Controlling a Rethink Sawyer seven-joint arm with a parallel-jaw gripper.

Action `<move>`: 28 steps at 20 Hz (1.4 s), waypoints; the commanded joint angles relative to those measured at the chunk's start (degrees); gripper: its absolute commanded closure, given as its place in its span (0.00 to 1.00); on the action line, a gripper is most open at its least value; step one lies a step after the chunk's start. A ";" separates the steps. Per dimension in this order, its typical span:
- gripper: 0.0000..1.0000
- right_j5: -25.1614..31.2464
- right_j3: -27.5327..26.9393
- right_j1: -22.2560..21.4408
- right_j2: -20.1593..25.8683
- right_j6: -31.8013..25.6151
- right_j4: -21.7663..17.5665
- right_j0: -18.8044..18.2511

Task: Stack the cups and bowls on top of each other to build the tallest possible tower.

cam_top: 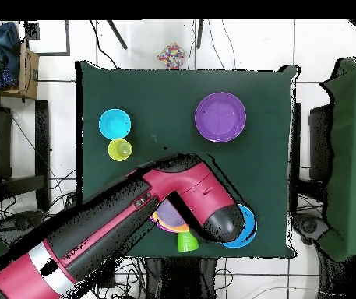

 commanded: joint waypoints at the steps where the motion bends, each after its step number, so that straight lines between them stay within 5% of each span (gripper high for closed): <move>1: 1.00 7.20 0.28 2.02 10.78 3.18 4.18 1.05; 28: 1.00 11.82 1.54 2.97 11.15 3.78 9.88 3.31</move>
